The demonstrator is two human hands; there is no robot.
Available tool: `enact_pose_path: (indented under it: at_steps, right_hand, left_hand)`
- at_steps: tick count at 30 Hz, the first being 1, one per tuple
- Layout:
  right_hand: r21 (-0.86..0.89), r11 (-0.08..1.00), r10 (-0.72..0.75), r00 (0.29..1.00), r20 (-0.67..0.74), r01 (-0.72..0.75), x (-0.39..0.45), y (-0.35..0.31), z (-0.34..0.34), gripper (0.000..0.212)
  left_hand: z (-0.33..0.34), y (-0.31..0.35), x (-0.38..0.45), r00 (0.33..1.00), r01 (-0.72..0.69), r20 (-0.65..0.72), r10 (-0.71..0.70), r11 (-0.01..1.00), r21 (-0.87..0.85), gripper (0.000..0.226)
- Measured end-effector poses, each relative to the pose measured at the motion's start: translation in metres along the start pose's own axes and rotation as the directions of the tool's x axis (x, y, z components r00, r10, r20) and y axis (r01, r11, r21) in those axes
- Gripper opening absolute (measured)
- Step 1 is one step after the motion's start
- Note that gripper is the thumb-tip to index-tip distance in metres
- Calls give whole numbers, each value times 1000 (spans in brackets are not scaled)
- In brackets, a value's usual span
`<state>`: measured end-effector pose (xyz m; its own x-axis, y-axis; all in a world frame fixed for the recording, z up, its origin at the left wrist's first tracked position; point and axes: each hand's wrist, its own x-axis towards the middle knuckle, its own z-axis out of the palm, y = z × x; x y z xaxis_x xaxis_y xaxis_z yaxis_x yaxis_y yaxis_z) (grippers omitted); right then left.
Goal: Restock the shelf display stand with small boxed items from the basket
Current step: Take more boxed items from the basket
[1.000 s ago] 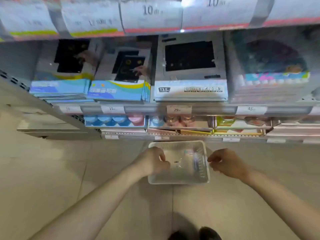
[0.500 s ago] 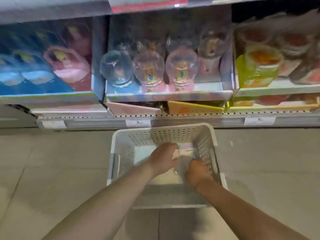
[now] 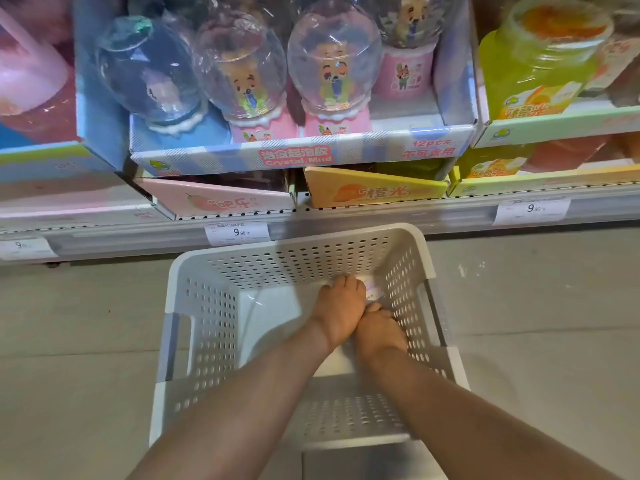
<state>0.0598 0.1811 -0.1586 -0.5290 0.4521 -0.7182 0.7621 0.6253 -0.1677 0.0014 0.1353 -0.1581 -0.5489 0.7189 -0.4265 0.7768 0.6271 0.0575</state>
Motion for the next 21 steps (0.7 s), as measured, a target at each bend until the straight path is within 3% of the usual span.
enact_pose_path:
  at_steps: [5, 10, 16, 19, 21]
  right_hand:
    - [-103, 993, -56, 998, -2, 56, -1, 3, 0, 32]
    - [-190, 979, -72, 997, 3, 71, 1, 2, 6, 35]
    - [-270, 958, -99, 995, 10, 98, 4, 3, 7, 46]
    - [-276, 954, -108, 993, 42, 115, -1, 0, -3, 49]
    - [-184, 975, -118, 991, 61, 127, -10, -3, -15, 45]
  left_hand:
    - [10, -1, -1, 995, 79, 64, -82, 996, 50, 41]
    - [8, -3, -9, 985, 128, 117, -125, 992, -12, 28]
    - [2, -24, -23, 962, 210, 228, -148, 939, -273, 28]
    - [-7, -38, -35, 957, 227, 268, -110, 860, -457, 45]
    - [-14, -47, -45, 956, 259, 268, -122, 780, -569, 39]
